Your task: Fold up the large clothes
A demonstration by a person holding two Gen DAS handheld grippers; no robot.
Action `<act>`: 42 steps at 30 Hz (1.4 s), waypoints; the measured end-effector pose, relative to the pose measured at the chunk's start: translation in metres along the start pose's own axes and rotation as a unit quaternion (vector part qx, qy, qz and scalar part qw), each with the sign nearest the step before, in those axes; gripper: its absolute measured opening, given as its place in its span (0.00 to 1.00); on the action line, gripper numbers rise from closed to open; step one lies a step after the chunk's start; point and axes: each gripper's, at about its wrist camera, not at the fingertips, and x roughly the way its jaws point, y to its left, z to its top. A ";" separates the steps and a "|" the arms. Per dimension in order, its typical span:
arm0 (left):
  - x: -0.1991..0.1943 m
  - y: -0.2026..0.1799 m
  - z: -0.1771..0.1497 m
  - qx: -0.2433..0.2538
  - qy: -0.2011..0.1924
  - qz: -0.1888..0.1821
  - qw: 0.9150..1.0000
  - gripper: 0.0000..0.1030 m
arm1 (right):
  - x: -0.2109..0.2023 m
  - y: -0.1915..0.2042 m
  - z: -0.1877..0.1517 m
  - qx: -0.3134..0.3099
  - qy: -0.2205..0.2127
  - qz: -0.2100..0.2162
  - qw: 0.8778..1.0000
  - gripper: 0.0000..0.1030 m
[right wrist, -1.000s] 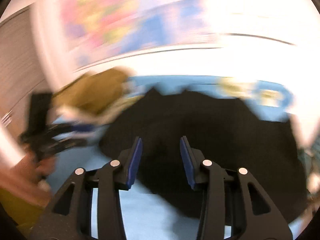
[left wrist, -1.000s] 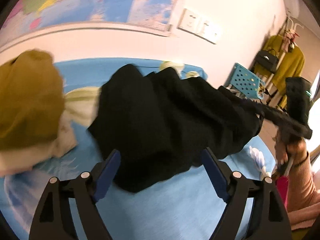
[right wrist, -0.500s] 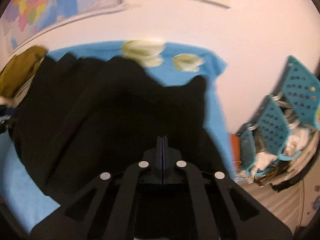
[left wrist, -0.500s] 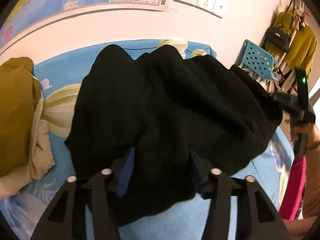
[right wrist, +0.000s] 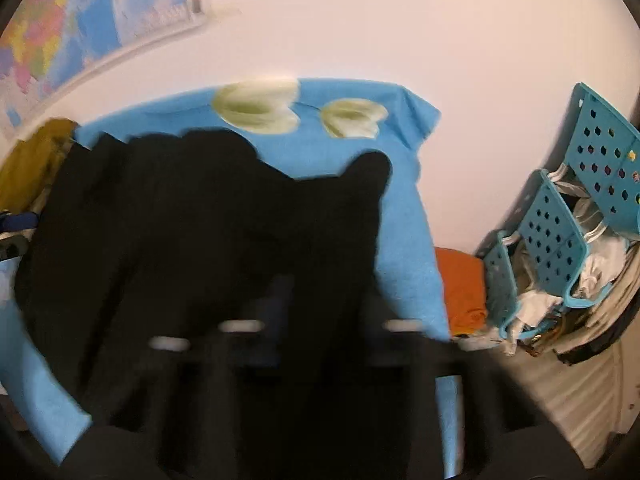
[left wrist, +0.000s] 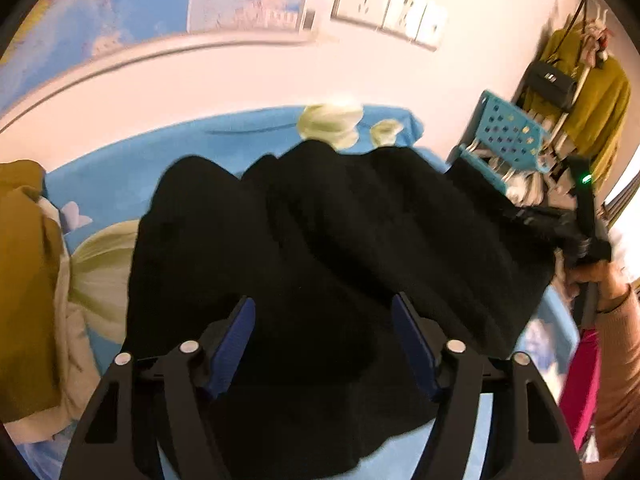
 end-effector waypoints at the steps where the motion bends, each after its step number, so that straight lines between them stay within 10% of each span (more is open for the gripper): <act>1: 0.005 0.001 0.000 -0.002 0.003 0.006 1.000 0.59 | -0.008 -0.006 0.004 0.007 -0.019 -0.016 1.000 0.03; 4: 0.020 0.014 -0.001 -0.016 0.012 0.034 0.999 0.43 | -0.020 -0.037 0.011 0.065 -0.051 -0.021 0.996 0.03; 10: 0.022 0.026 -0.003 -0.038 0.011 0.026 0.999 0.43 | 0.007 -0.032 -0.006 0.070 -0.005 -0.020 0.997 0.08; 15: 0.004 0.013 0.005 -0.016 -0.021 0.029 0.999 0.54 | -0.034 -0.014 -0.005 0.067 -0.090 -0.023 0.993 0.39; 21: 0.022 0.004 0.022 0.002 -0.007 0.048 0.999 0.57 | -0.032 0.047 0.000 -0.014 -0.081 0.071 0.994 0.37; 26: 0.058 0.017 0.024 -0.018 0.045 0.071 0.996 0.55 | 0.020 0.061 -0.005 -0.031 -0.019 0.058 0.998 0.35; 42: -0.010 -0.015 -0.014 0.022 -0.014 0.054 0.998 0.64 | -0.033 0.091 -0.025 -0.048 -0.056 0.156 0.985 0.44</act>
